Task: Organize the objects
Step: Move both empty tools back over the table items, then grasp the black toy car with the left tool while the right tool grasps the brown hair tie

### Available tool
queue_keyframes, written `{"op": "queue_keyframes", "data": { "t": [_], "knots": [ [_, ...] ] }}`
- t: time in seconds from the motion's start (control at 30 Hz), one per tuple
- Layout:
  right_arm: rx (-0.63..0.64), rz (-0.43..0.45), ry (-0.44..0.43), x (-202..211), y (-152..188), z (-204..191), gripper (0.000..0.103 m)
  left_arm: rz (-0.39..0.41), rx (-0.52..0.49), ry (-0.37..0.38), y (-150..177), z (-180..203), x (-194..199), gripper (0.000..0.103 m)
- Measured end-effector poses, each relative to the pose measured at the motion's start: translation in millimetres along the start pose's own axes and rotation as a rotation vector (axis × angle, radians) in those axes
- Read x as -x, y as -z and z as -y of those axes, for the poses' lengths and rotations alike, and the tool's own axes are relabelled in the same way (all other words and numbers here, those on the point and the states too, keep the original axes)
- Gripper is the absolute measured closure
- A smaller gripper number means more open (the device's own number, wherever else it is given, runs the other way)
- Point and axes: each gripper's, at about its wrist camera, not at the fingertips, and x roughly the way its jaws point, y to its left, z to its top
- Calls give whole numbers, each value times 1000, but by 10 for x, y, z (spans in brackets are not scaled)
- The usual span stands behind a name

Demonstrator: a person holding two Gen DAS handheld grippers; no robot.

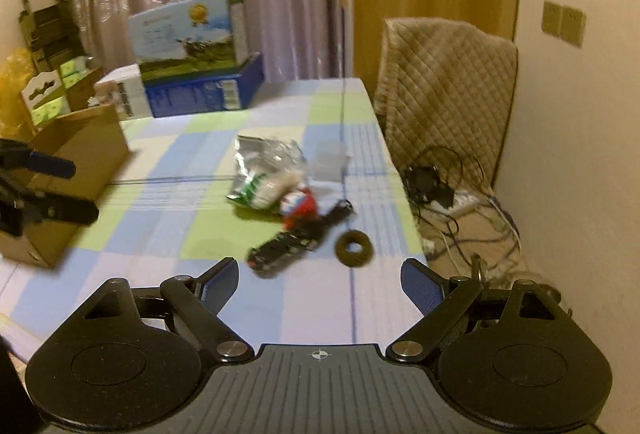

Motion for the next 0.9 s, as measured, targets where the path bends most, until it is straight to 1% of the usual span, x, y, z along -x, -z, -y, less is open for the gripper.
{"op": "queue_keyframes", "data": {
  "t": [0.17,0.27,0.4,0.6,0.63,0.67,0.83,0.9],
  "knots": [
    [9,-21,0,-253,14,231,17,-8,-37,-13,-19,172,-374,6],
    [26,-36,-2,-419,37,332,19,-34,-39,-6,-24,218,-618,14],
    [33,-56,-19,-647,62,442,25,-46,-51,12,-38,289,-904,17],
    [43,-83,-18,-953,93,576,27,-61,-76,48,-63,393,-1313,24],
    [42,-84,-20,-994,95,594,28,-63,-78,52,-66,411,-1366,26],
    [44,-85,-23,-1041,94,607,28,-65,-80,58,-66,424,-1423,32],
    [73,-93,-42,-1249,109,624,33,-75,-89,78,-51,458,-1687,38],
    [91,-99,-52,-1325,108,621,37,-82,-101,77,-46,472,-1765,45]
  ]
}}
